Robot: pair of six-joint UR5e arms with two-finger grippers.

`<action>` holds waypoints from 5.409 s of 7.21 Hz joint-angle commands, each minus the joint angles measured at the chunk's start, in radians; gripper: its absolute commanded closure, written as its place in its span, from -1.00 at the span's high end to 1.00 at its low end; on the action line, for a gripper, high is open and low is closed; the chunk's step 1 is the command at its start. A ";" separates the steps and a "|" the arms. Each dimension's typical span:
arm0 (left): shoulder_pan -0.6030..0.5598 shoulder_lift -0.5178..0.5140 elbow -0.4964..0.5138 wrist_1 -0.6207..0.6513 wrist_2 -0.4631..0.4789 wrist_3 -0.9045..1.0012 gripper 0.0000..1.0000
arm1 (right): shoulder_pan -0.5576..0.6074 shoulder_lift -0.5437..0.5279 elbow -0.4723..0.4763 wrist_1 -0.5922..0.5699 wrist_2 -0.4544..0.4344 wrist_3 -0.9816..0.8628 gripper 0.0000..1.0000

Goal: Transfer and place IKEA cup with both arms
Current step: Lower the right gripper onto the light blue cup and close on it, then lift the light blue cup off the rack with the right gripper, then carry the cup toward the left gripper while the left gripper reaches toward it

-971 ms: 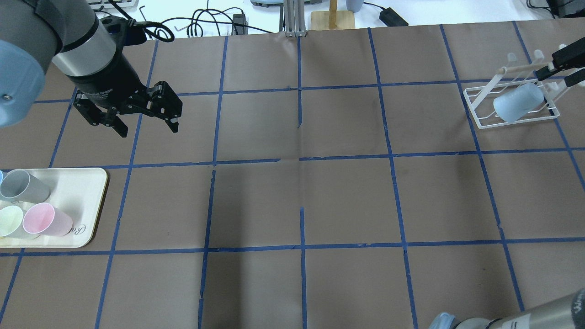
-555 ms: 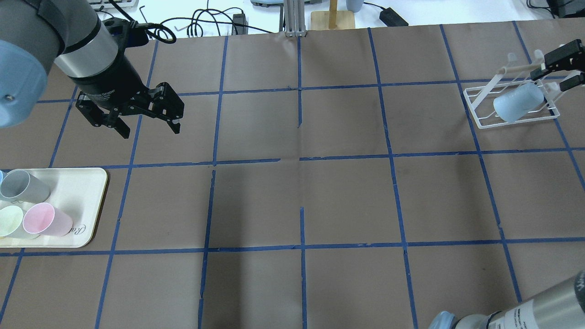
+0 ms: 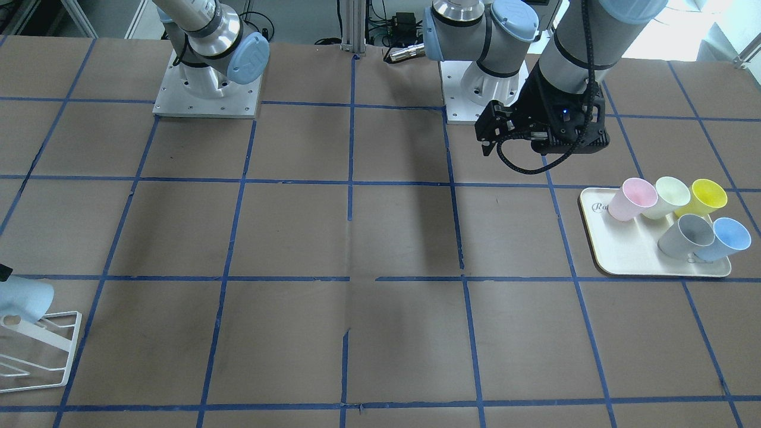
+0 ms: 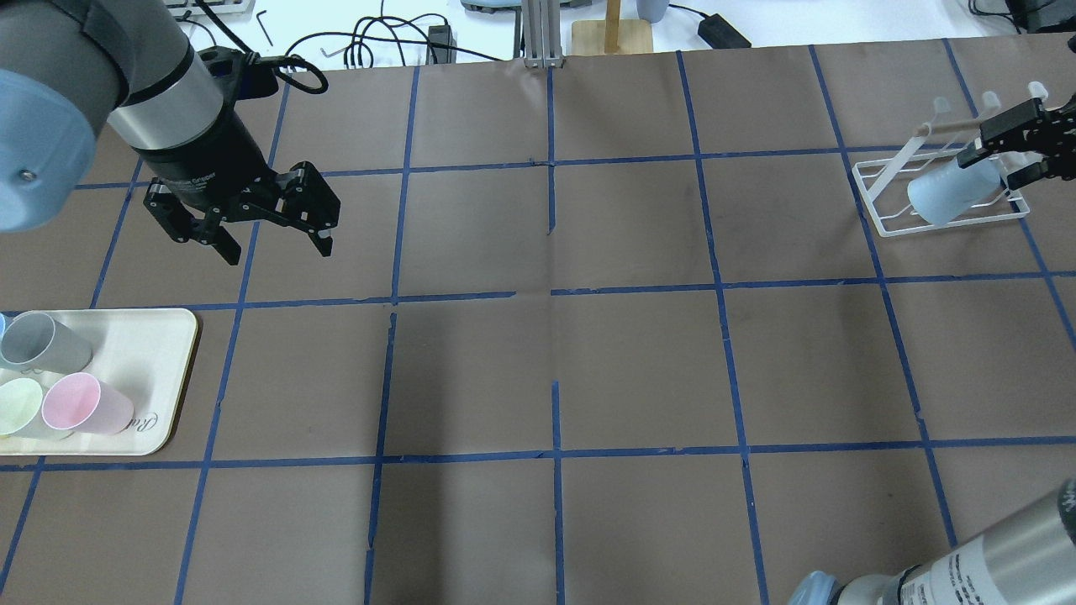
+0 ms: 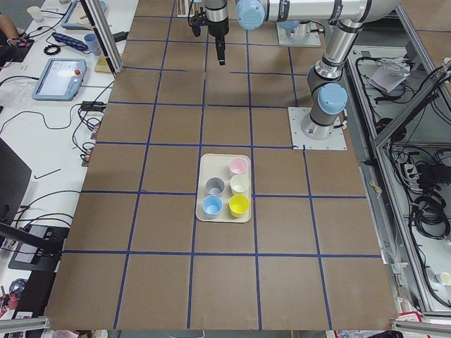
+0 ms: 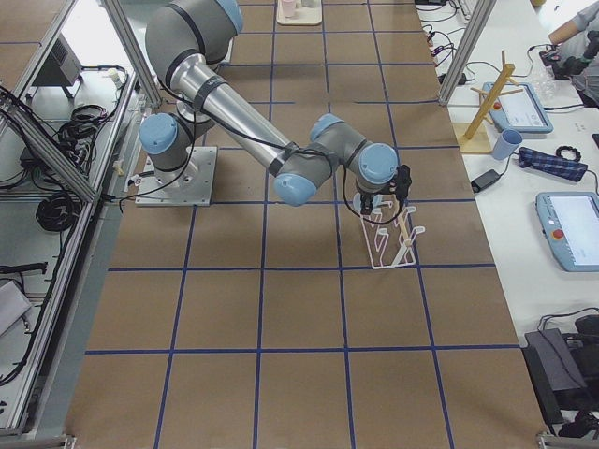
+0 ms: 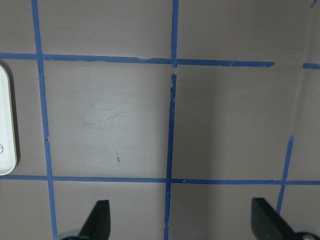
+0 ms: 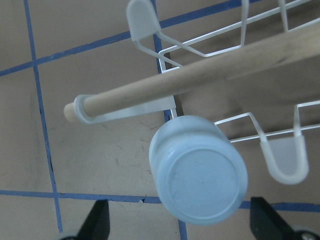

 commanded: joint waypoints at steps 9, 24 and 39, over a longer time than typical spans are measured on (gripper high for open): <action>0.004 0.010 -0.003 -0.003 0.005 0.008 1.00 | -0.002 0.038 0.008 -0.075 0.016 0.055 1.00; 0.009 0.007 -0.005 0.003 0.005 0.008 1.00 | -0.010 -0.050 -0.080 -0.033 -0.051 0.052 0.13; 0.143 -0.005 -0.209 0.014 -1.450 0.084 1.00 | 0.514 -0.360 0.063 0.372 0.680 -0.057 0.20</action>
